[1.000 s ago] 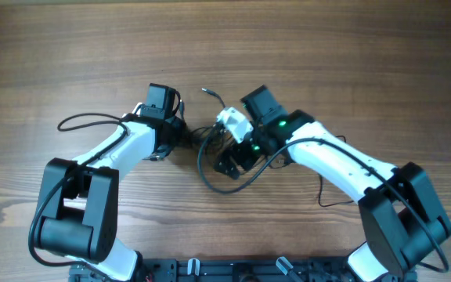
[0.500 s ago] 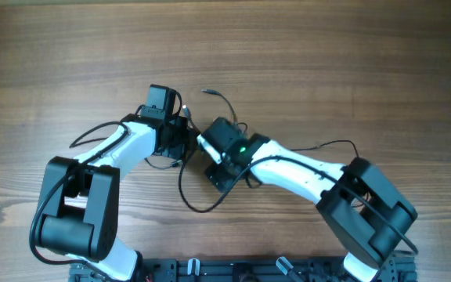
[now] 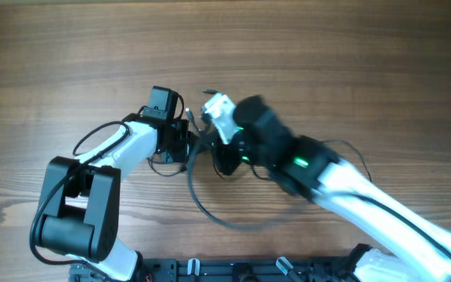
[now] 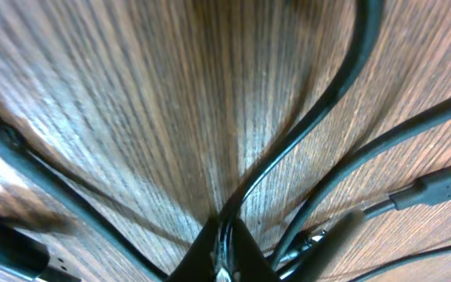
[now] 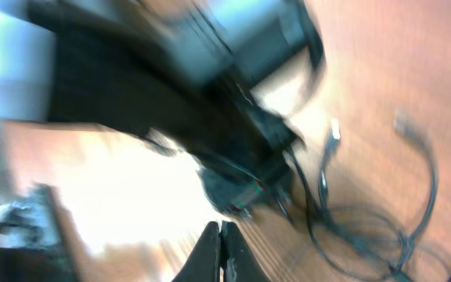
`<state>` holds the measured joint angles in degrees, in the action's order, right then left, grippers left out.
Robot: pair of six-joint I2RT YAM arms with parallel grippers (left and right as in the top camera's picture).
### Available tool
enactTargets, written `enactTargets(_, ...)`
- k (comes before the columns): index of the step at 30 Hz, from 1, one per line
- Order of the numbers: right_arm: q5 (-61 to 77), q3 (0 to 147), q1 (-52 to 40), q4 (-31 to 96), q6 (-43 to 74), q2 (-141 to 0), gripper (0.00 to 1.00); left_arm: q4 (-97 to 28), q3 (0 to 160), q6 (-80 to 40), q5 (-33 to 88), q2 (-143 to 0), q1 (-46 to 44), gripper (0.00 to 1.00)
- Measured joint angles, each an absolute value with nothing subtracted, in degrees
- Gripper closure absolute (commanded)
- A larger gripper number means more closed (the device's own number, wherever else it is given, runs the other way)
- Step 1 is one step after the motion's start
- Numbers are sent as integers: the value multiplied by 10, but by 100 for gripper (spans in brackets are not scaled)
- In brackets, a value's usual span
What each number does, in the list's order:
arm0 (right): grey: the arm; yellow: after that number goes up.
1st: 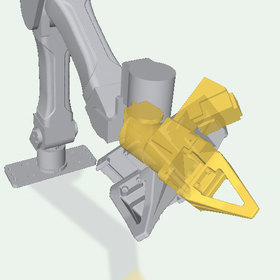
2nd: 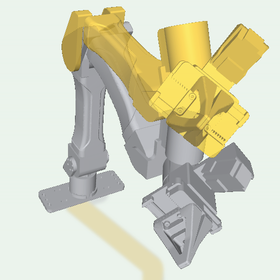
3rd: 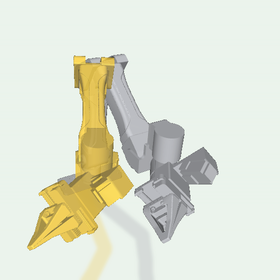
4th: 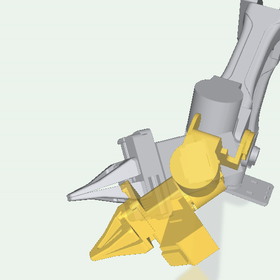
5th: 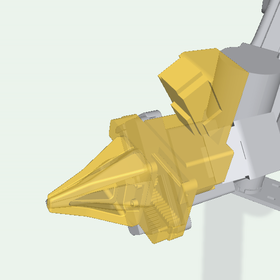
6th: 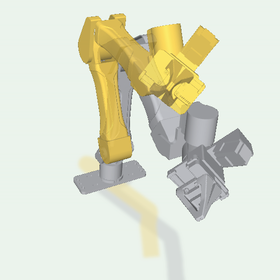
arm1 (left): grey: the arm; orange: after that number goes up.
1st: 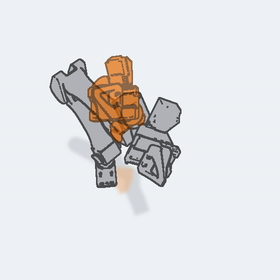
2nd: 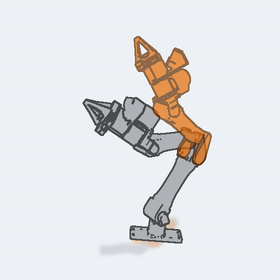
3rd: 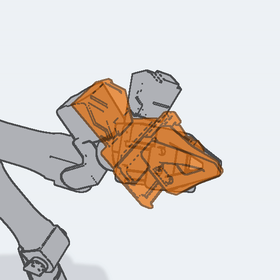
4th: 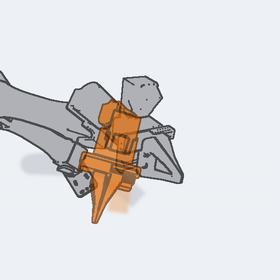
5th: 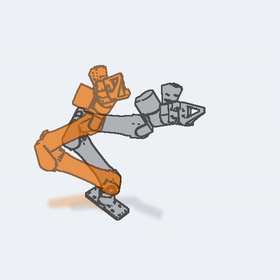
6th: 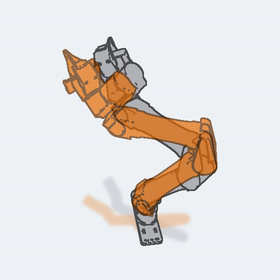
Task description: Untangle cables
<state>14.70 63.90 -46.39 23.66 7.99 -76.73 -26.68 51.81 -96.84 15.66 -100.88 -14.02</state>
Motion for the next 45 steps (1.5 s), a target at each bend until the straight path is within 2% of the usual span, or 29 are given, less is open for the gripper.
enactTargets(2, 159, 643, -464, 281, 63, -667, 94, -268, 519, -968, 146, -1007, -143, 91)
enactTargets(3, 152, 644, -465, 305, 62, -644, 68, -268, 519, -968, 142, -1007, -144, 91)
enactTargets(4, 139, 644, -464, 338, 61, -625, 50, -270, 520, -968, 139, -1007, -144, 90)
enactTargets(5, 124, 642, -464, 370, 64, -611, 40, -271, 520, -968, 136, -1006, -145, 96)
enactTargets(6, 108, 635, -465, 383, 62, -608, 20, -271, 520, -968, 134, -1006, -145, 96)
enactTargets(8, 97, 620, -465, 383, 81, -651, 11, -274, 520, -970, 133, -1006, -145, 96)
enactTargets(12, 85, 600, -465, 358, 140, -805, 8, -280, 516, -958, 169, -1005, -123, 96)
enactTargets(17, 105, 598, -465, 295, 235, -905, 7, -307, 499, -944, 157, -937, -108, 96)
enactTargets(22, 117, 592, -484, 232, 286, -947, 8, -307, 499, -941, 148, -846, -108, 96)
enactTargets(25, 61, 560, -514, 143, 348, -963, 7, -307, 499, -941, 148, -835, -107, 96)
enactTargets(28, 8, 514, -523, 109, 413, -976, 6, -309, 499, -941, 149, -835, -98, 96)
enactTargets(31, -37, 507, -523, 64, 425, -985, 7, -309, 499, -941, 149, -835, -66, 96)
enactTargets(34, -46, 507, -523, 0, 427, -1028, 12, -311, 499, -940, 152, -835, -55, 96)
enactTargets(35, -50, 507, -523, -24, 424, -1046, 31, -312, 499, -939, 153, -835, -53, 96)
enactTargets(36, -51, 508, -523, -41, 425, -1054, 66, -313, 499, -937, 154, -834, -53, 96)
enactTargets(37, -51, 508, -523, -63, 425, -1063, 96, -313, 499, -937, 156, -834, -53, 96)
enactTargets(40, -43, 508, -522, -82, 427, -1086, 95, -319, 499, -937, 157, -834, -53, 96)
enactTargets(42, 11, 507, -522, -73, 414, -1074, 96, -320, 499, -932, 144, -834, -53, 96)
enactTargets(44, 69, 504, -522, -29, 380, -1010, 96, -320, 499, -929, 126, -834, -53, 96)
enactTargets(45, 93, 503, -522, 9, 347, -924, 96, -323, 499, -921, 103, -834, -53, 96)
